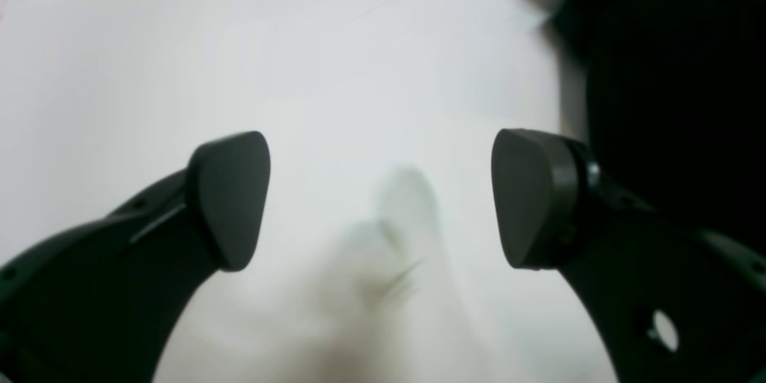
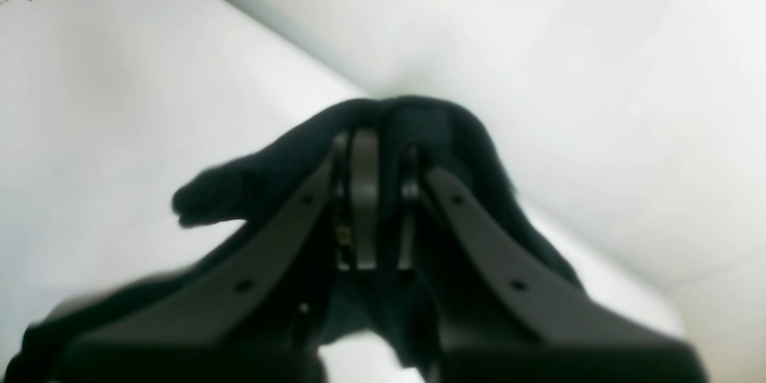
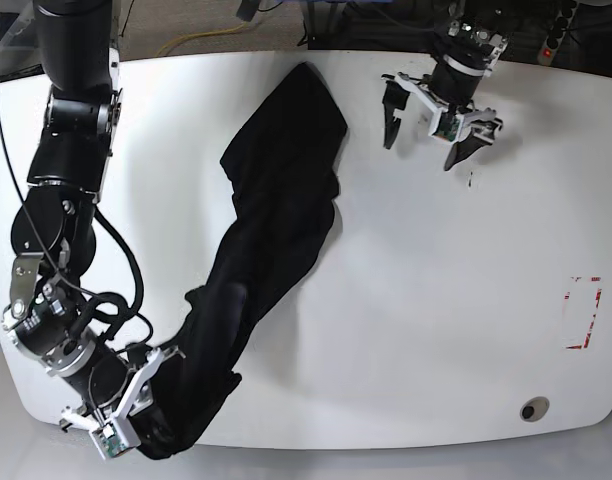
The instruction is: Fold the T-shirt properly
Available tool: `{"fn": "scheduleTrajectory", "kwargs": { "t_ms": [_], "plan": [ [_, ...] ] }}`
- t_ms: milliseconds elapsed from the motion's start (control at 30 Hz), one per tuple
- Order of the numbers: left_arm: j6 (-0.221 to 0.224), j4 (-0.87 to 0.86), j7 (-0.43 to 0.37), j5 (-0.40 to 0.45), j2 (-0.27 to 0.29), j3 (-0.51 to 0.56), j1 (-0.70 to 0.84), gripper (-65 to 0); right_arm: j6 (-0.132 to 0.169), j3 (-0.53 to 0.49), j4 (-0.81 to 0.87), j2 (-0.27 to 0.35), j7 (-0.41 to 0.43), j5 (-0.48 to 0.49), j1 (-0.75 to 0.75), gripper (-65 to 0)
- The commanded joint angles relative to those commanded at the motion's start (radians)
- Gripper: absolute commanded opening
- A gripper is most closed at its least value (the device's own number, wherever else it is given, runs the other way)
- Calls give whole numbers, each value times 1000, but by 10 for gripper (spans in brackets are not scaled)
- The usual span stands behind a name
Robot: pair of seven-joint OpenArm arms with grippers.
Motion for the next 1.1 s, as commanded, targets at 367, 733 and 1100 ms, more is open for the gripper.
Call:
{"fn": "scheduleTrajectory", "kwargs": {
  "t_ms": [367,733,1100],
  "plan": [
    [-2,-206,25,0,106,190,-227,-101,0,0,-5,0,0,-3,44,-650],
    [-2,-399,25,-3,184,367,-373,-101,0,0,0,-5,0,-81,6,-650],
    [0,-562,25,0,224,457,-489,-383,0,5,-2,-3,0,-106,-9,-650]
  ]
}}
